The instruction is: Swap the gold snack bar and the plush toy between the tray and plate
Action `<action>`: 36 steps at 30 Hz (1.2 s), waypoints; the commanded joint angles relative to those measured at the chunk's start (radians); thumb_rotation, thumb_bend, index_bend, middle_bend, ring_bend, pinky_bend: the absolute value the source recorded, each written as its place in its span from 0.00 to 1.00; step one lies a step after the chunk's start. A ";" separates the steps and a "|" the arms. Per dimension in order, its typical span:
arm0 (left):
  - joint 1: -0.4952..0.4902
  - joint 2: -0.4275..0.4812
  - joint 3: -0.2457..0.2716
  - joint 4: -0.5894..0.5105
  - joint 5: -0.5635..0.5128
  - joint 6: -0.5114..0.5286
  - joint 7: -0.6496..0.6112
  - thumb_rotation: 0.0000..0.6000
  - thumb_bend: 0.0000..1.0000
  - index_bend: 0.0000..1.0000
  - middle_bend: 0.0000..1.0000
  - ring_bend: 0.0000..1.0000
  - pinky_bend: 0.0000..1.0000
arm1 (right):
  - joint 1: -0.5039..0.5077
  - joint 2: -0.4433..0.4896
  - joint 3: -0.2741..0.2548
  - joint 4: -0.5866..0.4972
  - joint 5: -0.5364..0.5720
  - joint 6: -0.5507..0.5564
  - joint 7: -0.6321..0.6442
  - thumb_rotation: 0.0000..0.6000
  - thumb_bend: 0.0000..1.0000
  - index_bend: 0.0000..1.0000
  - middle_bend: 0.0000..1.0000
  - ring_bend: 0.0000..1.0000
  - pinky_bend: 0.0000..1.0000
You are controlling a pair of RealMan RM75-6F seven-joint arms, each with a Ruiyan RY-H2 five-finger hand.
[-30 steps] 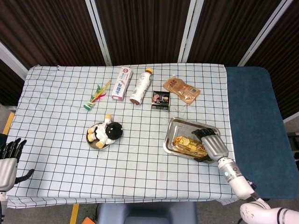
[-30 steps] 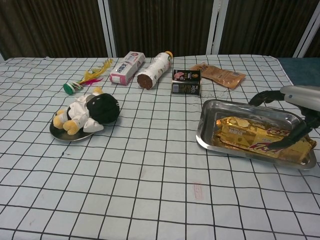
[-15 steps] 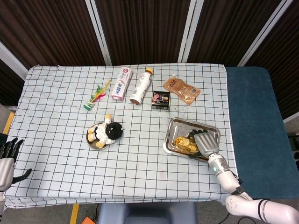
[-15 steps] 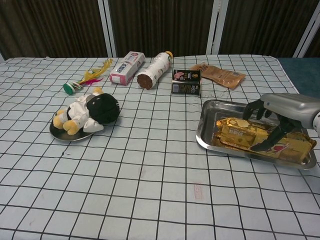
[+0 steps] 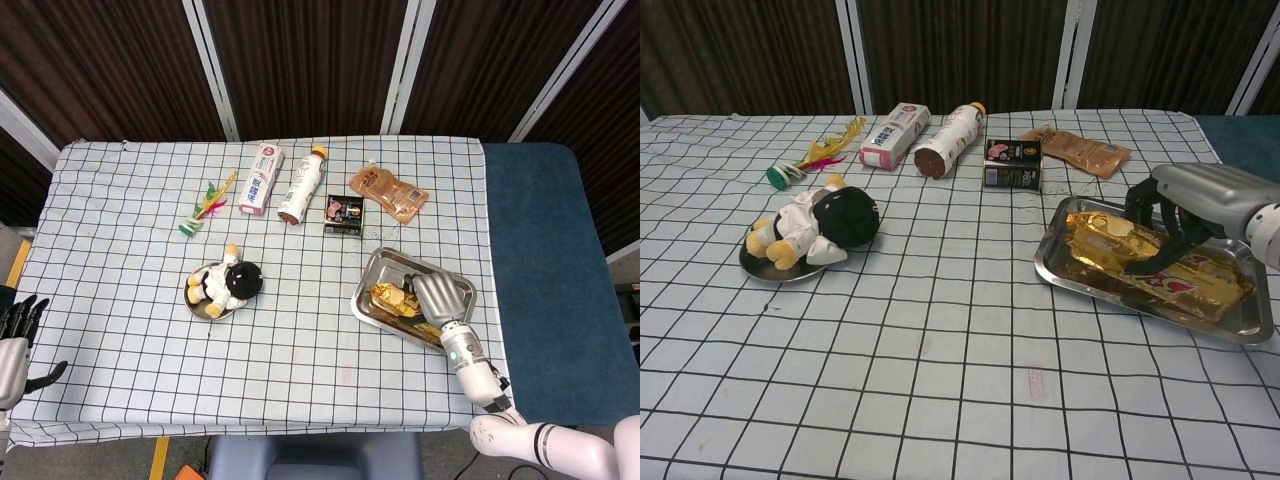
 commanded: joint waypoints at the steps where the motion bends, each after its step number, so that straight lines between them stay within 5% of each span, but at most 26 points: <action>1: 0.000 0.000 -0.001 -0.001 -0.002 0.000 0.004 1.00 0.23 0.00 0.00 0.00 0.00 | 0.027 -0.019 0.018 0.020 -0.047 0.008 0.033 1.00 0.39 0.81 0.65 0.69 0.66; 15: -0.003 0.006 0.005 -0.004 0.010 -0.004 0.002 1.00 0.23 0.00 0.00 0.00 0.00 | 0.279 -0.203 0.185 0.187 -0.071 -0.068 0.029 1.00 0.39 0.81 0.65 0.70 0.66; 24: 0.002 0.017 0.006 -0.003 0.025 0.006 -0.030 1.00 0.23 0.00 0.00 0.00 0.00 | 0.378 -0.322 0.207 0.335 -0.079 -0.061 0.032 1.00 0.39 0.80 0.65 0.69 0.64; 27: 0.003 0.018 0.006 -0.002 0.026 0.007 -0.035 1.00 0.23 0.00 0.00 0.00 0.00 | 0.389 -0.346 0.197 0.388 -0.085 -0.067 0.059 1.00 0.37 0.69 0.59 0.55 0.50; 29: 0.002 0.018 0.006 -0.001 0.026 0.005 -0.035 1.00 0.23 0.00 0.00 0.00 0.00 | 0.393 -0.350 0.188 0.411 -0.088 -0.086 0.086 1.00 0.29 0.52 0.43 0.34 0.29; 32: 0.001 0.016 0.006 0.000 0.024 0.004 -0.029 1.00 0.23 0.00 0.00 0.00 0.00 | 0.394 -0.344 0.176 0.423 -0.095 -0.115 0.145 1.00 0.19 0.30 0.21 0.10 0.11; 36: -0.001 0.013 0.006 0.000 0.022 0.003 -0.018 1.00 0.24 0.00 0.00 0.00 0.00 | 0.392 -0.324 0.150 0.427 -0.126 -0.130 0.210 1.00 0.13 0.11 0.03 0.00 0.00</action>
